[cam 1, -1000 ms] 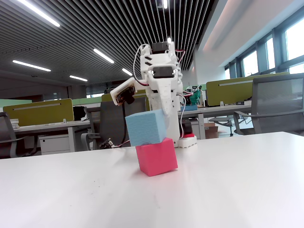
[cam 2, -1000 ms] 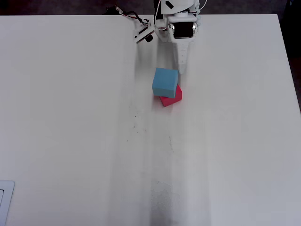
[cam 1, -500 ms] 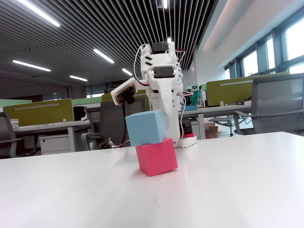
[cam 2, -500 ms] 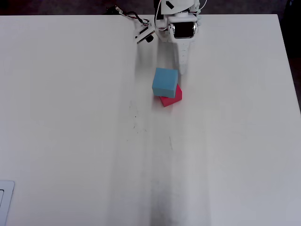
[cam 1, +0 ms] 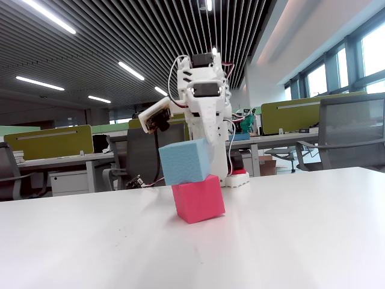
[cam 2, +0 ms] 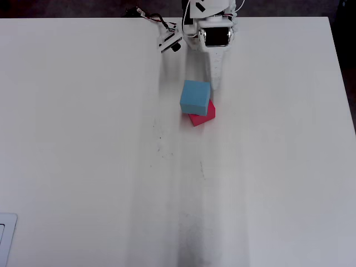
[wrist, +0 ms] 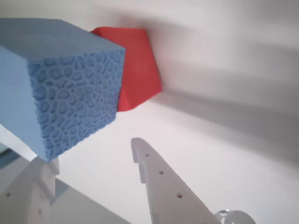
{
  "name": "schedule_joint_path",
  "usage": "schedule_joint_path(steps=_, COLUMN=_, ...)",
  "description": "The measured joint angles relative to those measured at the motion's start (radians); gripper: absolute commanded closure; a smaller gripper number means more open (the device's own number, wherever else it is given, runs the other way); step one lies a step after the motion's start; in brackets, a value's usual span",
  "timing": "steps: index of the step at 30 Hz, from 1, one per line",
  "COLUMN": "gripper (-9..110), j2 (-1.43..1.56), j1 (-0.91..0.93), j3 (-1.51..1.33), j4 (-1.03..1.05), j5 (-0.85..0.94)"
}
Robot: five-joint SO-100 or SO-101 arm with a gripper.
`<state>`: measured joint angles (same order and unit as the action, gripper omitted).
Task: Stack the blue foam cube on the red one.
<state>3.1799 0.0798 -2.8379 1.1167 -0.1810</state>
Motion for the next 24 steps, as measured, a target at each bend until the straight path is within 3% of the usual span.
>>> schedule_joint_path(steps=24, gripper=83, j2=-0.002, j1=-0.043, j3=-0.041, j4=-0.143, j5=0.0)
